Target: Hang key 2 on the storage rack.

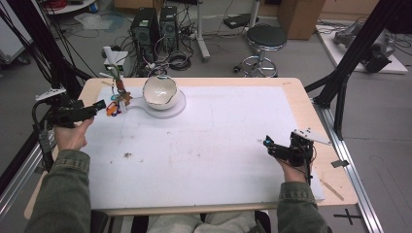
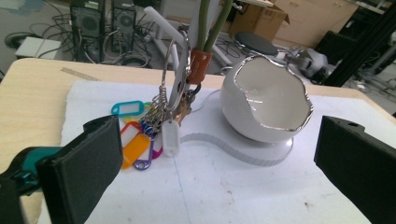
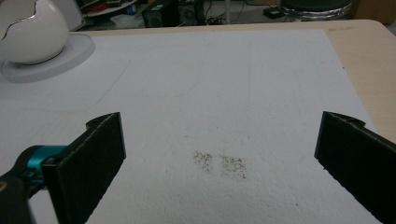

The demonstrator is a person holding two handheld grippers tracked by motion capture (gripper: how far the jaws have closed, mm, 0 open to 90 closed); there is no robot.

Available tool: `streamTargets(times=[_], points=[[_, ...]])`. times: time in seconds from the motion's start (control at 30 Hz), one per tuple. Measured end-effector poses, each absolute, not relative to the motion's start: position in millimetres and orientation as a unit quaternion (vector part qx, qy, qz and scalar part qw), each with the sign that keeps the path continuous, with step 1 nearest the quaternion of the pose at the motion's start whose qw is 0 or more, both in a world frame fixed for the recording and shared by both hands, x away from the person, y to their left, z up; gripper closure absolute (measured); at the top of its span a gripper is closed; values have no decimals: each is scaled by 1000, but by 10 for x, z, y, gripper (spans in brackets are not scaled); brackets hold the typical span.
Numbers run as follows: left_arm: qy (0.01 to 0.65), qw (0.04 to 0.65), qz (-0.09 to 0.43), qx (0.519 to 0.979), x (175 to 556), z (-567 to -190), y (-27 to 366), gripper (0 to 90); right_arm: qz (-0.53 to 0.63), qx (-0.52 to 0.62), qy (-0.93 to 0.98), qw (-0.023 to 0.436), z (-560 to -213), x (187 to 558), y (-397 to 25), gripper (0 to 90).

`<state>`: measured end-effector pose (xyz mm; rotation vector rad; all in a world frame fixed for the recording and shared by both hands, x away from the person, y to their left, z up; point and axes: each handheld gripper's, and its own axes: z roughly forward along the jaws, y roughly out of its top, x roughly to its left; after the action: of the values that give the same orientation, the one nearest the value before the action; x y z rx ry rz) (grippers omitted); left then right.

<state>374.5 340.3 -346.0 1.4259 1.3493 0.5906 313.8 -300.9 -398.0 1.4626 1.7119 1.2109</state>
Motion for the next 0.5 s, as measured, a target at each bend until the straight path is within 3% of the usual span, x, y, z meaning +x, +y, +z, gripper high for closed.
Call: streamTargets(times=[0.5], points=[[560,509,272,595,3571,-3678,3293,16,456,549,636,294,-3970,3132,-3045,8]])
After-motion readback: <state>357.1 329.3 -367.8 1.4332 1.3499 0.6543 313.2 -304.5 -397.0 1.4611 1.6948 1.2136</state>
